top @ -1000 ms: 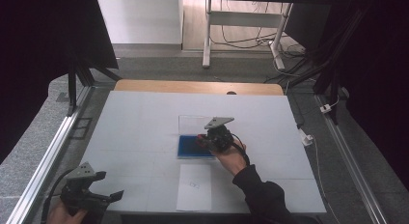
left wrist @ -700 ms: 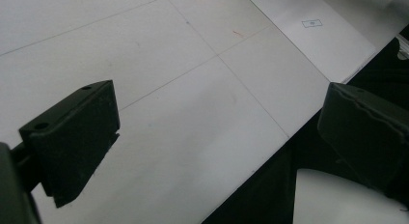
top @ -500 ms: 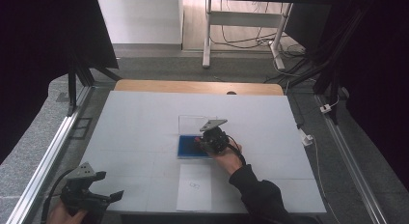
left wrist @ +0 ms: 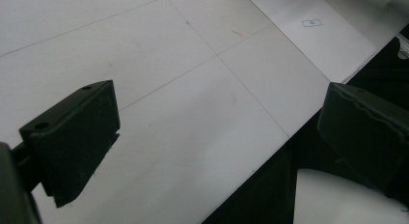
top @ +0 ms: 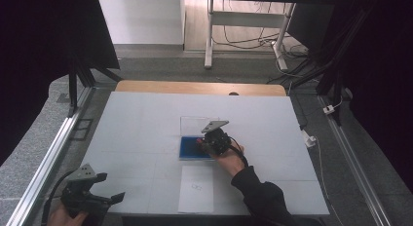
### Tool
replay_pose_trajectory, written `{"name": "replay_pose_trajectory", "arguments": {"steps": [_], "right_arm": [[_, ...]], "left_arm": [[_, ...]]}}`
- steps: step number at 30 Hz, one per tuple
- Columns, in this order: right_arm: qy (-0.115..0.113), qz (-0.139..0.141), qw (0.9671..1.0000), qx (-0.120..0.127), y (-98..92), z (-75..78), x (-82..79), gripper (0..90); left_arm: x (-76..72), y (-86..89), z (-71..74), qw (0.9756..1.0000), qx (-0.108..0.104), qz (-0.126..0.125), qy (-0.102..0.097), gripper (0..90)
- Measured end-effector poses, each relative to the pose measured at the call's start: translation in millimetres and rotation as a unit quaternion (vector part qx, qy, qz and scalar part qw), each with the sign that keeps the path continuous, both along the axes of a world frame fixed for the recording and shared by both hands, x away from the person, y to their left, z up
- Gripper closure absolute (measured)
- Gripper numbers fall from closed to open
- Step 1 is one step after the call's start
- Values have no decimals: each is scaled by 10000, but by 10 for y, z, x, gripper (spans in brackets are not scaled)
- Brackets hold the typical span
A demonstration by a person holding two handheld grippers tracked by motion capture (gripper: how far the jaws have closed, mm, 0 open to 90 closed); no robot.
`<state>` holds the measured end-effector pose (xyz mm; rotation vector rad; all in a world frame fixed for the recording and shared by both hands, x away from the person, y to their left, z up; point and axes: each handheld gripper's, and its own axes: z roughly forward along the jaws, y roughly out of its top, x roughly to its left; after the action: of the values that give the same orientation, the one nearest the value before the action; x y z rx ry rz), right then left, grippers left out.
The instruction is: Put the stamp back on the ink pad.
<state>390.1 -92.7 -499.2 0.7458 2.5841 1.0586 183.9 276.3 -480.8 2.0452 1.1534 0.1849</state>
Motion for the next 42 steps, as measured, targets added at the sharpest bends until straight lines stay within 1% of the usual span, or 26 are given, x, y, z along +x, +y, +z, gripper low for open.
{"name": "replay_pose_trajectory", "arguments": {"steps": [2,9,11,12,13,16,21,24,25,27,29,30,31,32,33,35,36,40,42], "right_arm": [[-25,15,10000,-13,-2,2,-1,779],[-109,-20,9999,64,-6,46,-12,695],[-94,-27,9999,137,-5,63,-20,675],[-85,-17,9999,115,-8,79,-22,664],[-73,-4,9999,151,-8,85,-23,653],[-17,22,9998,219,-9,107,-31,599],[-65,24,9999,148,-19,139,-57,504],[40,-50,9997,244,-41,157,-63,451],[131,-39,9994,306,-51,162,-64,439],[203,-54,9991,377,-69,171,-71,398],[242,-66,9989,396,-81,182,-84,338],[254,-68,9989,400,-85,188,-93,322],[230,-54,9989,413,-91,194,-103,297],[253,-61,9986,456,-92,199,-116,271],[267,-55,9988,414,-98,208,-123,246],[251,-120,9988,412,-102,221,-146,209],[268,-107,9987,425,-106,225,-150,190],[419,-110,9979,486,-123,247,-183,118],[555,-115,9970,523,-133,252,-199,86]], "left_arm": [[0,0,1,10000,9,-6,-7,13],[0,-1,1,10000,7,-7,-11,13],[-1,0,1,10000,6,-7,-12,13],[-1,0,1,10000,4,-7,-13,13],[-2,-1,1,10000,-5,-2,-9,13],[-1,1,1,10000,-5,-5,-16,13],[-1,2,2,10000,-10,-6,-17,13],[-3,-1,2,10000,-14,-2,-9,13],[-3,-2,1,10000,-15,-1,-7,13],[-2,-1,2,10000,-12,-2,-11,13],[-2,-1,1,10000,-14,-2,-11,13],[-1,-1,2,10000,-12,-2,-11,13],[-1,-1,1,10000,-13,-2,-11,13],[-1,-1,2,10000,-5,-8,-18,13],[-2,-2,2,10000,-12,-4,-12,13],[-2,-2,2,10000,-13,-3,-11,13],[-1,-2,2,10000,-12,-4,-12,13],[-1,-2,1,10000,-12,-4,-12,13],[1,-2,2,10000,-2,-12,-17,13]]}}
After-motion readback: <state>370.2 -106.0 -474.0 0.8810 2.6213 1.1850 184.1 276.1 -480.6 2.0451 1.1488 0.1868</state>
